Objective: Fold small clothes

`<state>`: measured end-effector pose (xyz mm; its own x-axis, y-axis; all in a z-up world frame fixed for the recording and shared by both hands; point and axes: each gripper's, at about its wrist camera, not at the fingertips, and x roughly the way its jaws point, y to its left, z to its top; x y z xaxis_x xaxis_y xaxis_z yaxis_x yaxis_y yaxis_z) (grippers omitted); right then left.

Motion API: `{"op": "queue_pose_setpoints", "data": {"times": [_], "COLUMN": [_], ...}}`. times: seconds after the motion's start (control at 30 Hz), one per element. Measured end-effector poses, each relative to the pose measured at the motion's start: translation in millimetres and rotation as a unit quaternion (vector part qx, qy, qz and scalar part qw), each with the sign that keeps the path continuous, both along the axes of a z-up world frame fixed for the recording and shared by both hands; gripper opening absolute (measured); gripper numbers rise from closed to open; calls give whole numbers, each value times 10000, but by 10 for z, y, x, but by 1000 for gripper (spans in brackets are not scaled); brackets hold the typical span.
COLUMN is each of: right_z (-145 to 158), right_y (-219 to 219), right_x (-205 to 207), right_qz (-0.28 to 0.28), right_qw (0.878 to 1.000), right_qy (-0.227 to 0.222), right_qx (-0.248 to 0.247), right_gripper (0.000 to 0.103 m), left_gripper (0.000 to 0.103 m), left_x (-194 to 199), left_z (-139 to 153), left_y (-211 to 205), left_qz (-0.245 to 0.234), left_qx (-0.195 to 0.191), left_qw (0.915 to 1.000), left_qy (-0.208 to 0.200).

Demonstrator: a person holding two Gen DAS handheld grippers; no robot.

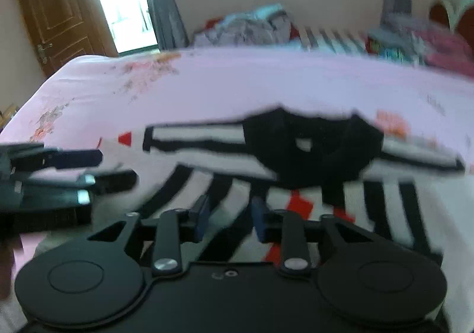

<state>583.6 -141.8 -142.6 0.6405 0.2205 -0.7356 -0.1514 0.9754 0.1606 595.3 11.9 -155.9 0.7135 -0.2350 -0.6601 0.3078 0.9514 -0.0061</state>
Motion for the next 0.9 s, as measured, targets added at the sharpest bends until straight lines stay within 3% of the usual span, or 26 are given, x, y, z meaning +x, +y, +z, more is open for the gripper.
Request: {"op": "queue_pose_setpoints", "data": {"times": [0.1,0.2,0.33,0.5,0.6,0.7,0.9], "right_z": [26,-36,31,190,140,-7,-29], "right_y": [-183,-599,-786,-709,-629,-677,-812], "right_x": [-214,-461,-560,-779,-864,-839,-839], "right_qz": [-72,-715,-828,-627,-409,-535,-740], "right_qw": [9994,9914,9920,9961,9974,9959,9933], "right_qy": [-41,-62,-36,-213,-169,-10,-2], "right_qx": [-326,-1098,-949,-586,-570,-729,-891], "right_gripper": [26,24,25,29,27,21,20], "left_gripper": [57,57,58,58,58,58,58], "left_x": [-156,-391,-514,-851,-954,-897,-925], "left_z": [-181,-336,-263,6,-42,-178,-235], "left_y": [72,243,183,232,243,232,219], "left_qz": [320,376,392,611,662,671,605], "left_qx": [-3,383,742,397,321,438,468], "left_qw": [9993,9984,9956,9962,9969,9968,9970], "left_qy": [207,-178,-419,-484,-280,43,-82]}}
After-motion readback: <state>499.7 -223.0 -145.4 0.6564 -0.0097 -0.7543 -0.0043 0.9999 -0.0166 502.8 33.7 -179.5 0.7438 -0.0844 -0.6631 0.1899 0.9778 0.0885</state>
